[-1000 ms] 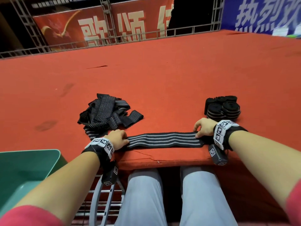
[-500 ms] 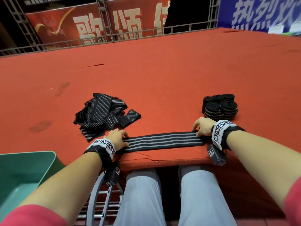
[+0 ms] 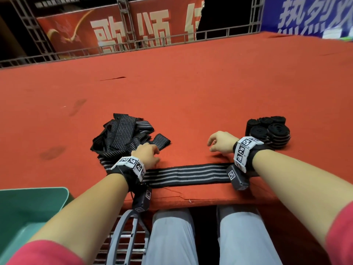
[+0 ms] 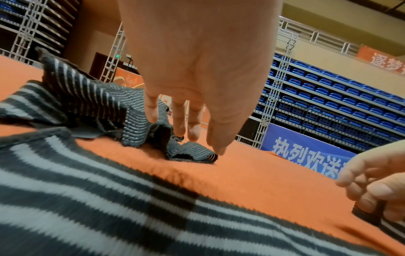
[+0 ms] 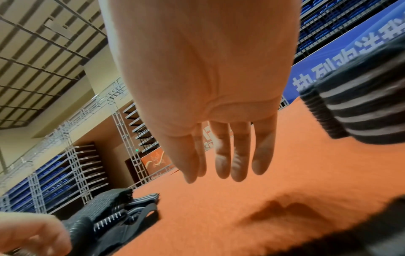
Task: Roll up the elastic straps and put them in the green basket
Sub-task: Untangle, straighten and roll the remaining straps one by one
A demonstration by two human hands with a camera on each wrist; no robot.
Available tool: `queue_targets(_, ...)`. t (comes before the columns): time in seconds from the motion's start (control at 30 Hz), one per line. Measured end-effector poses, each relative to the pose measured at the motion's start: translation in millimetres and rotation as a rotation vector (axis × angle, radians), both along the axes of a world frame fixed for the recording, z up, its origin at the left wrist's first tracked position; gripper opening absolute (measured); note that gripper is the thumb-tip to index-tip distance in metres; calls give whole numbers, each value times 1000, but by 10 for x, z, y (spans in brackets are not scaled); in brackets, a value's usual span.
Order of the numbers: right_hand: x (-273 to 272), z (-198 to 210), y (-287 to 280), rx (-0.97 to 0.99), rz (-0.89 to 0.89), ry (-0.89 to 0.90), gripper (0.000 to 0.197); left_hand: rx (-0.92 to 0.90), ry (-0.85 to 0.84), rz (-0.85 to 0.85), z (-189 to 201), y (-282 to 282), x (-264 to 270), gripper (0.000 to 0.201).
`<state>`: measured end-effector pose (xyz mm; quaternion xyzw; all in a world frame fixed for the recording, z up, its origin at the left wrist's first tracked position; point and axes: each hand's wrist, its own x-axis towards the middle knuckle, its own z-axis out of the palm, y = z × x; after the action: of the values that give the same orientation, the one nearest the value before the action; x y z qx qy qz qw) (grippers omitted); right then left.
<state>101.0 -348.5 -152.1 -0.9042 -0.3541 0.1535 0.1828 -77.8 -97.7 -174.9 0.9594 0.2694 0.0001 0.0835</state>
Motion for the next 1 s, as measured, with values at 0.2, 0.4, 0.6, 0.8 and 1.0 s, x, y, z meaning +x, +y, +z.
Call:
queue_targets(0.2,95,72,479,27,70,18,25,-7,-18,-7,99,182,222,22)
queue_targets(0.4,206,74,1055,21,153,42,32,89,-60,122,246,556,322,25)
queue_targets(0.6,195,141,1808,48,280,61,42,19,-30,408,513,1322,118,33)
queue_targets(0.8,-121,238,2624,113,450,41,51,-185,-8,444,567,2035,-275,30)
queue_targets(1.0,-634,166,3292,-4,638,-77,56,-478,-52,438,356,2226,-454,24)
